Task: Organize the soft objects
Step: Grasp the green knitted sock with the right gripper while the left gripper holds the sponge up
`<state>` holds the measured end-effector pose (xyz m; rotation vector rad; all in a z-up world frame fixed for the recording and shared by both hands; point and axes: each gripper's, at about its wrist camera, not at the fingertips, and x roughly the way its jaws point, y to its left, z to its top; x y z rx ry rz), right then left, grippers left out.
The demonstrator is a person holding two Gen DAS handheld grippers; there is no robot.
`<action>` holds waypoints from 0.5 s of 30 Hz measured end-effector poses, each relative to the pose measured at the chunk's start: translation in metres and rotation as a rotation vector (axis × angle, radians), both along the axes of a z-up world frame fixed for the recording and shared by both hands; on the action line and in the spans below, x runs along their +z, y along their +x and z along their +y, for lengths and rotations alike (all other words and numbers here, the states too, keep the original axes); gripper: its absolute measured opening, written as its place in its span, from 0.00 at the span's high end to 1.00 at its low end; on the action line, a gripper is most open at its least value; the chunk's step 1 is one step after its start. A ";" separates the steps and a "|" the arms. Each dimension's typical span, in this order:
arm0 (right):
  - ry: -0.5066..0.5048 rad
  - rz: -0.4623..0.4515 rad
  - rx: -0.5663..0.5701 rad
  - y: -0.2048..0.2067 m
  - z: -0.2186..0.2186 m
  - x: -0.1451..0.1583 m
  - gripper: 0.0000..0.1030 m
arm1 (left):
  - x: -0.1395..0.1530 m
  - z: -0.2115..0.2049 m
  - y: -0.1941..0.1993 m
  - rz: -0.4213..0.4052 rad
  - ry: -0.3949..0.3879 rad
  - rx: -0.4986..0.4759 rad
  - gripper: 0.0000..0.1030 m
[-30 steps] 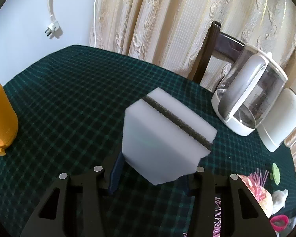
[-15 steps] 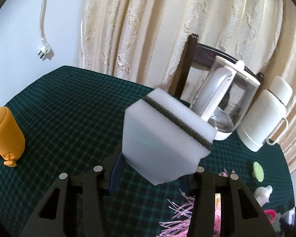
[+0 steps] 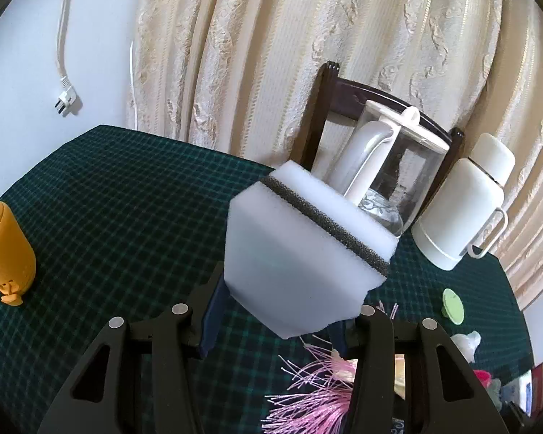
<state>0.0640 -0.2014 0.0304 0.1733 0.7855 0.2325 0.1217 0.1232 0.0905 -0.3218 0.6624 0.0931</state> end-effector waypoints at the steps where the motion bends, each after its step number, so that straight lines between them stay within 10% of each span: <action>1: 0.006 0.002 0.000 0.000 -0.001 0.000 0.37 | 0.001 0.000 0.000 -0.002 -0.001 -0.002 0.52; 15: 0.070 -0.072 -0.042 -0.028 -0.014 0.027 0.48 | 0.017 -0.008 -0.013 -0.039 -0.012 -0.036 0.52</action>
